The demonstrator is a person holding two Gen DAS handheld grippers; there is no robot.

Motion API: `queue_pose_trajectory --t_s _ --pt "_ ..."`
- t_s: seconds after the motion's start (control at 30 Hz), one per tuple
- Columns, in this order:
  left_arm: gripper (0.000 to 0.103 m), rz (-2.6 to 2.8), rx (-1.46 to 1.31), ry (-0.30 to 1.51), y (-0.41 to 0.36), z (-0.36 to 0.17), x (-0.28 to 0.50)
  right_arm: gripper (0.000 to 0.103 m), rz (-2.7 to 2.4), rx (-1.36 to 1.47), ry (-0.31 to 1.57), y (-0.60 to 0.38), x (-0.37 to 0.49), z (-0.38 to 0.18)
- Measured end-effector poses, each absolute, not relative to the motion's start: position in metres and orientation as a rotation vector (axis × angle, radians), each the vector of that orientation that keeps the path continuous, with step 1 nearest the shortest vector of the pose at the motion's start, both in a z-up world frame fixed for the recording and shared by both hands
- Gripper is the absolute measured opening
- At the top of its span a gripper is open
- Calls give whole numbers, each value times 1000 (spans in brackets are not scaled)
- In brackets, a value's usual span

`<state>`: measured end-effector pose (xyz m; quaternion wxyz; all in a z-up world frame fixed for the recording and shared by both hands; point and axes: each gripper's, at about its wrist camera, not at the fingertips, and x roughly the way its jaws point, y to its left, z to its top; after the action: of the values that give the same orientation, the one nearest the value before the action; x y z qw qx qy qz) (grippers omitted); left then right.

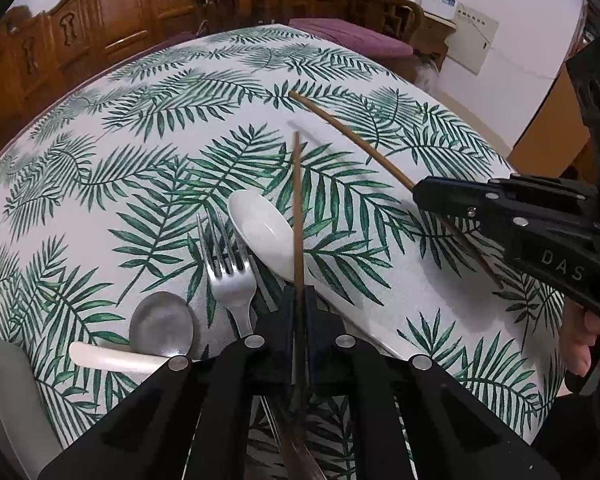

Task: Organize utensils
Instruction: 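Carry the chopstick into the grey tray and open the left tool while the right tool holds its chopstick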

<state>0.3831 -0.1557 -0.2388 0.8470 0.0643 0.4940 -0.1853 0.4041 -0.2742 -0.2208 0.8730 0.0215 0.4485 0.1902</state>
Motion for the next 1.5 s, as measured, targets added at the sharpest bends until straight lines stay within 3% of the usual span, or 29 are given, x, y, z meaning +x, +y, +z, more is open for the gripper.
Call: queue_pose_trajectory --t_s 0.93,1.5 --pt "4 -266 59 913 -60 -165 302 6 493 -6 897 -217 369 -199" --pt "4 -148 16 886 10 -154 266 6 617 -119 855 -154 332 -182"
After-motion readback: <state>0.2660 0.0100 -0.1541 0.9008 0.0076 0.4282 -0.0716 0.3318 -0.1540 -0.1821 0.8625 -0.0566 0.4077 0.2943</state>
